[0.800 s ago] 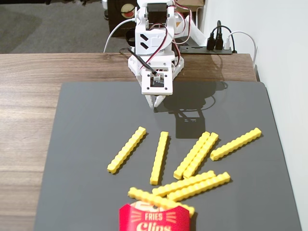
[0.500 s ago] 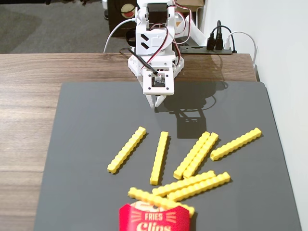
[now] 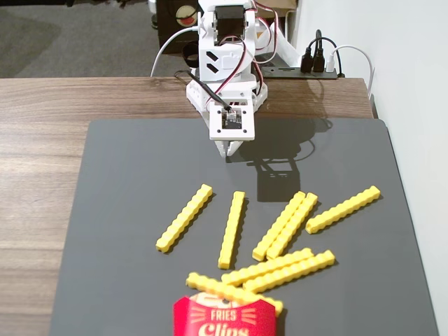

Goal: Grab a fry

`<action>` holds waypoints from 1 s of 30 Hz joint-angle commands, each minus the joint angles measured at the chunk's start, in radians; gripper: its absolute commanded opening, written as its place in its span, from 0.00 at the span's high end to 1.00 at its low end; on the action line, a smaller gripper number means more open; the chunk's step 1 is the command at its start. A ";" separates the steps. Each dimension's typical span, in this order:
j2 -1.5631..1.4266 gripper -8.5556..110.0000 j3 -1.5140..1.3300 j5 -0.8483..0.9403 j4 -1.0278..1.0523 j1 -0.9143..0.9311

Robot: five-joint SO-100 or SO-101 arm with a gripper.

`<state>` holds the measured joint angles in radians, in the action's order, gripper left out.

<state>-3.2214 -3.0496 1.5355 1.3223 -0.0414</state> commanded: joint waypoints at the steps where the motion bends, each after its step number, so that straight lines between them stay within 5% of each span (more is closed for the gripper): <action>1: 0.078 0.92 0.087 -0.017 -0.006 -0.008; 16: 0.782 0.92 0.551 -0.057 -0.215 0.041; 22: 1.017 0.75 0.699 -0.051 -0.293 0.051; 30: 1.261 0.74 0.795 -0.037 -0.410 0.038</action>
<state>-1.9926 -2.3071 1.4895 0.9434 0.0061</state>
